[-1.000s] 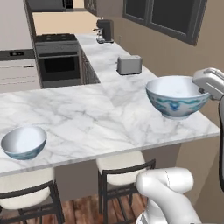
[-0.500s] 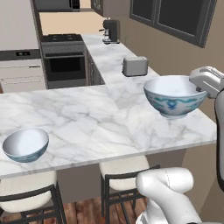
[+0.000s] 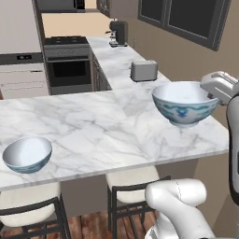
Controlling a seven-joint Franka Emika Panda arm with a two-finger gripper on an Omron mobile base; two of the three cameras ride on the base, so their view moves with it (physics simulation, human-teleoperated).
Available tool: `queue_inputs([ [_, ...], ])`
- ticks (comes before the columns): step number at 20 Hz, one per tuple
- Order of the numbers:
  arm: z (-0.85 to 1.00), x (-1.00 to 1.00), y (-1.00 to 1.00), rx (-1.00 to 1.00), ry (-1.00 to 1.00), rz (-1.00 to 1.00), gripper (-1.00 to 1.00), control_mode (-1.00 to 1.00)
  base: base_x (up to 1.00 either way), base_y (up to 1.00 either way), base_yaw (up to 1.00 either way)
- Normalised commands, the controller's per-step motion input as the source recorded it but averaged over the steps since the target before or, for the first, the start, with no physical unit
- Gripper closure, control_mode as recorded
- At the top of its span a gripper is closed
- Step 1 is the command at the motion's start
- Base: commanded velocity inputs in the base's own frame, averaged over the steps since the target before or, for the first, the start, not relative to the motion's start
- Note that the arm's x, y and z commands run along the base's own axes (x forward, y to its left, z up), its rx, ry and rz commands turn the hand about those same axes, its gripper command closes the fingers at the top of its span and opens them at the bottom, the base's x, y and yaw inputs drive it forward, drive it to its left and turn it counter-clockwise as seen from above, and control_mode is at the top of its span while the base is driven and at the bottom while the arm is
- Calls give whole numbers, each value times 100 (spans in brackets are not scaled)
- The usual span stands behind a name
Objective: Pick up the bowls from the cabinet and place each bowl in front of a stool on the dining counter.
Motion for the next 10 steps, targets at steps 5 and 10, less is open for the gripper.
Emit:
queue_inputs([
  [5, -45, 36, 35, 0, 5, 2, 100, -100, 0, 0, 0],
  [10, -61, 24, 33, 0, -1, 3, 100, -100, 0, 0, 0],
])
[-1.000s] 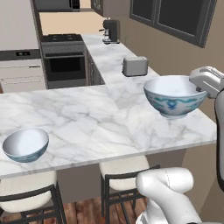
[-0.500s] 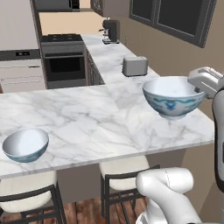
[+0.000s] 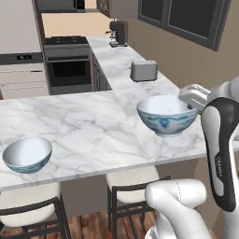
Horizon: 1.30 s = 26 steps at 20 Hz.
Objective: Pick up the bowls from the cabinet and place each bowl in front of a stool on the dining counter.
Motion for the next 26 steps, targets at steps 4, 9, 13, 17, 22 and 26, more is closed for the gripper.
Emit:
queue_inputs([
  [4, -71, 7, 16, 0, -12, 5, 100, -100, 0, 0, 0],
  [9, -69, 16, 2, 1, -6, 6, 100, -100, 0, 0, 0],
  [13, -33, 38, 0, 6, -1, 3, 100, -100, 0, 0, 0],
  [17, -13, 49, -4, 4, 0, 4, 100, -100, 0, 0, 0],
  [22, -28, 36, 0, 0, -3, 2, 100, -100, 0, 0, 0],
  [26, -44, 33, 0, -1, -8, 0, 100, -100, 0, 0, 0],
])
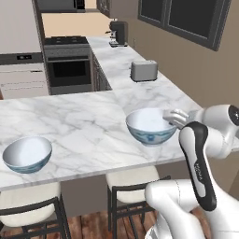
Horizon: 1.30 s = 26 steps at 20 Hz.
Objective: Pick up the bowls from the cabinet and place each bowl in front of a stool on the dining counter.
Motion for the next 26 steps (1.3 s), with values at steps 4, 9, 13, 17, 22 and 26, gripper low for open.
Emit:
queue_inputs([
  [4, -42, 34, 0, -2, -9, 0, 100, -100, 0, 0, 0],
  [9, -31, 37, 0, 0, -3, 0, 100, -100, 0, 0, 0],
  [13, -23, 34, 0, 0, 0, 0, 100, -100, 0, 0, 0],
  [17, -22, 31, 0, 0, 0, 0, 100, -100, 0, 0, 0],
  [22, -20, 30, 0, 0, 0, 0, 100, -100, 0, 0, 0],
  [26, -23, 24, 0, 0, 0, 0, 100, -100, 0, 0, 0],
])
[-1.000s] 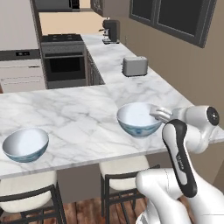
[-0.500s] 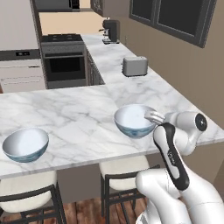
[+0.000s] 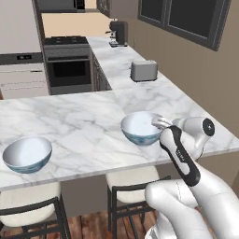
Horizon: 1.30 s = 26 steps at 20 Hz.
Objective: Pick up the bowls from the cabinet and place each bowl in front of a stool on the dining counter.
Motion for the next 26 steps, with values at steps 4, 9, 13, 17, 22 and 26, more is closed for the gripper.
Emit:
queue_inputs([
  [4, -31, 11, 0, 0, 0, 0, 100, -100, 0, 0, 0],
  [9, -32, 12, 0, 0, 0, 0, 100, -100, 0, 0, 0],
  [13, -32, 21, 1, 0, 0, 0, 100, -100, 0, 0, 0],
  [17, -36, 25, 7, 0, 0, 0, 100, -100, 0, 0, 0],
  [22, -39, 26, 8, 0, 0, 0, 100, -100, 0, 0, 0],
  [26, -35, 24, 5, 0, 0, 0, 100, -100, 0, 0, 0],
])
